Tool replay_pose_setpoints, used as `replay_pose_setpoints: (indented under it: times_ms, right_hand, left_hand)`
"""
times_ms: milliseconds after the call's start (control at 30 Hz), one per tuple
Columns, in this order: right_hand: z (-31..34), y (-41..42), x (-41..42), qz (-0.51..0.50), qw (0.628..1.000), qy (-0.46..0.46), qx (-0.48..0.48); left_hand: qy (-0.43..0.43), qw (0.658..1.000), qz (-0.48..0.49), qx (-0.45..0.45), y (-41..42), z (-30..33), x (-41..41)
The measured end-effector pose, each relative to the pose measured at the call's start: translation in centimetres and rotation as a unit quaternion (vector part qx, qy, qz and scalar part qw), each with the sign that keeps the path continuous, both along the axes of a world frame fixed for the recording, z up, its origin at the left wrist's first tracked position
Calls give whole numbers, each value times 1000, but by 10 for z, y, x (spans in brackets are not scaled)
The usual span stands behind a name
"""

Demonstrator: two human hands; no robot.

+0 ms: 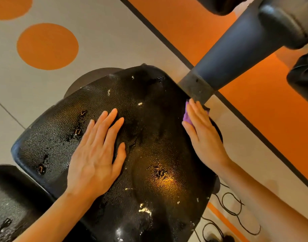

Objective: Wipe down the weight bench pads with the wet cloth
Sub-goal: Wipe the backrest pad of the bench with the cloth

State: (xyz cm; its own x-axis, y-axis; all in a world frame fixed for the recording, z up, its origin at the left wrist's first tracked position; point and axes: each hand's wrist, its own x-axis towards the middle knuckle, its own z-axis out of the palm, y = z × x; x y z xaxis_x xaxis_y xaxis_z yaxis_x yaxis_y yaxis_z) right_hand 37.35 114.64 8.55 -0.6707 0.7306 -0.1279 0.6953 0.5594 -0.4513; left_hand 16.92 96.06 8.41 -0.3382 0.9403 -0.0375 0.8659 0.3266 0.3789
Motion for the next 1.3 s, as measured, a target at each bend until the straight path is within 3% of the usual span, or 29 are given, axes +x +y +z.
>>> replay_pose_setpoints:
  times_ms: [167, 233, 367, 567, 767, 933, 1000, 1133, 1300]
  right_hand:
    - [-11, 55, -124, -12, 999, 32, -4]
    - [-14, 55, -114, 29, 998, 45, -17]
    - [-1, 2, -11, 70, 997, 34, -21]
    - [-15, 63, -148, 41, 998, 44, 7]
    - [-3, 5, -28, 112, 992, 50, -25]
    - [-14, 58, -159, 50, 998, 44, 3]
    - [-17, 52, -148, 75, 996, 45, 3]
    - [-1, -4, -36, 144, 989, 42, -11]
    - [-13, 46, -150, 85, 995, 44, 16]
  left_hand:
    - [8, 1000, -6, -7, 1, 0, 0]
    - [12, 1000, -8, -9, 1, 0, 1]
    - [-1, 1000, 0, -3, 0, -1, 1]
    - [5, 1000, 1, -10, 1, -1, 1]
    - [-1, 1000, 8, -15, 0, -1, 2]
    - [1, 1000, 5, -22, 0, -1, 1]
    - [2, 1000, 4, -26, 1, -1, 1]
    - [-5, 1000, 6, -21, 0, -2, 0]
    - [-8, 1000, 7, -21, 1, -1, 0]
